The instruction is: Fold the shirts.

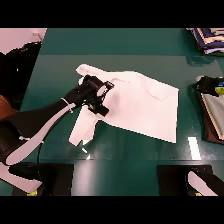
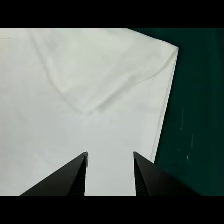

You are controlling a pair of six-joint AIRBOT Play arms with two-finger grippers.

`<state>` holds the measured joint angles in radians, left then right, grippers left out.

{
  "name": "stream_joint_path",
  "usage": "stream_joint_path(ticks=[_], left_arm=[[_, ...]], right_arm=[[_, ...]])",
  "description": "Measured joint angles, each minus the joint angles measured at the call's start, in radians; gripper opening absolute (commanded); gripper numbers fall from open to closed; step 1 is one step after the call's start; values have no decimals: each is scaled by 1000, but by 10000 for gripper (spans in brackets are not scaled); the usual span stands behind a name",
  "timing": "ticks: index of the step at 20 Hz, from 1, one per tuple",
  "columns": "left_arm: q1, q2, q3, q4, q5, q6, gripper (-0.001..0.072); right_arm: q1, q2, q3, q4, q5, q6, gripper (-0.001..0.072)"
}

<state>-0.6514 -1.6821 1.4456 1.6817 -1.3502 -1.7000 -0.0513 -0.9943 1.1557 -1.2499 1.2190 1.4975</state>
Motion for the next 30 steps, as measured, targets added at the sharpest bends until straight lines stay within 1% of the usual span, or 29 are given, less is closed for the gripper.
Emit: stream_joint_path(ticks=[2,4,6,11,15,19,21,22,23,24,27,29,30], left_arm=[[42,39,0,25,-10,24,23],[113,107,0,38,-15,42,22],[199,177,0,15,-18,69,23],[436,304,-21,-167,-67,177,23],[543,331,-87,-273,-101,246,23],[579,339,-158,-327,-102,283,23],[587,341,-180,-340,-101,298,23],[589,341,-187,-348,-100,304,23],[589,341,-192,-353,-97,308,23],[591,341,-196,-358,-91,311,23],[592,341,-201,-386,-63,315,23],[593,341,-203,-406,-39,318,23],[593,341,-203,-414,-29,318,23]], right_arm=[[0,4,0,0,26,0,322],[0,6,-1,-6,67,-6,318],[0,8,-16,-7,119,-15,305],[0,8,-169,-9,225,-23,305],[0,8,-343,-9,241,-24,305],[-11,9,-494,-7,217,-31,306],[-55,9,-542,-2,210,-36,308],[-92,9,-560,0,208,-43,368],[-135,9,-577,2,208,-53,525],[-187,9,-595,16,208,-70,553],[-338,9,-655,104,194,-137,547],[-410,9,-696,171,181,-179,478],[-433,9,-714,203,174,-200,477]])
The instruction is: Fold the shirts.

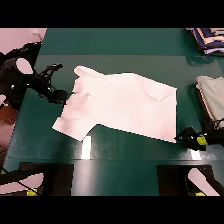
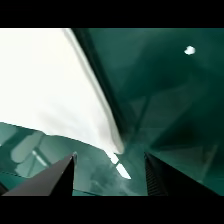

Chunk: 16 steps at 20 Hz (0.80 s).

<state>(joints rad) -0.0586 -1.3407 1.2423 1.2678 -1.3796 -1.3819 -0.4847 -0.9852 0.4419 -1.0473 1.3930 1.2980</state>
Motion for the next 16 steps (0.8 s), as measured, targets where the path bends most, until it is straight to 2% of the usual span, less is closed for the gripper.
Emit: stream_joint_path(ticks=[4,6,7,9,13,16], left_arm=[[0,0,-1,-16,24,1,23],[0,0,-1,-19,29,2,23],[0,0,-1,-20,32,2,23],[0,0,-1,-21,34,2,23],[0,10,0,-23,39,2,22],[1,51,26,-57,50,2,23]], right_arm=[[-18,0,-37,72,-39,-39,465],[14,0,-43,80,-65,-49,363],[36,0,-46,80,-77,-52,225],[81,0,-47,69,-114,-56,16],[157,-1,19,77,-122,-59,16],[227,-1,173,137,-90,-53,16]])
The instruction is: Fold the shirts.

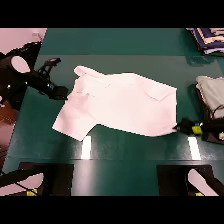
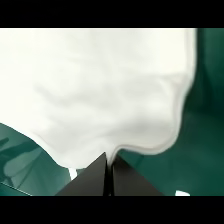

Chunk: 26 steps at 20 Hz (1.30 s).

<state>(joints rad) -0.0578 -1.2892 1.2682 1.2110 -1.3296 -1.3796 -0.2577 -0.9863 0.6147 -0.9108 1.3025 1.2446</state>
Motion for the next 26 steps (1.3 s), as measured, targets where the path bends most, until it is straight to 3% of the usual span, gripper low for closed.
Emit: stream_joint_path(ticks=[8,15,20,26], left_arm=[[0,217,384,-70,37,-53,23],[0,377,835,-16,183,-132,22],[0,497,904,-12,313,-181,22],[0,514,772,-17,280,-207,23]], right_arm=[[134,0,760,110,-40,76,16],[-33,10,1356,123,26,138,15],[-251,121,1387,124,51,156,14],[-369,161,1292,126,105,173,13]])
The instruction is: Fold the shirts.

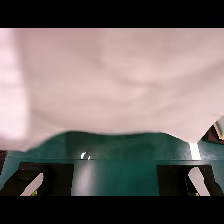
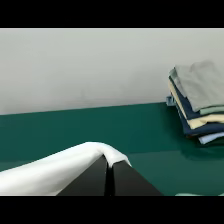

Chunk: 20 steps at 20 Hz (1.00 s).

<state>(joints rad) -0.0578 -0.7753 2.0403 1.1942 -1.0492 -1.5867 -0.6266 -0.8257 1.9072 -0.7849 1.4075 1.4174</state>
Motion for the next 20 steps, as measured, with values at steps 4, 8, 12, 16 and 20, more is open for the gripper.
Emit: stream_joint_path(ticks=[4,8,12,16,20], left_arm=[[0,-112,-198,9,-44,-23,23],[0,-339,-309,3,-82,-32,23],[0,-598,-341,3,-46,-13,24],[0,-780,-349,2,73,11,23],[0,-852,-352,4,151,45,22]], right_arm=[[119,-157,-17,-76,117,41,13],[314,-391,-21,-257,220,85,13],[446,-662,-22,-349,222,102,14],[498,-860,-22,-375,72,98,13],[511,-945,-22,-383,-61,65,13]])
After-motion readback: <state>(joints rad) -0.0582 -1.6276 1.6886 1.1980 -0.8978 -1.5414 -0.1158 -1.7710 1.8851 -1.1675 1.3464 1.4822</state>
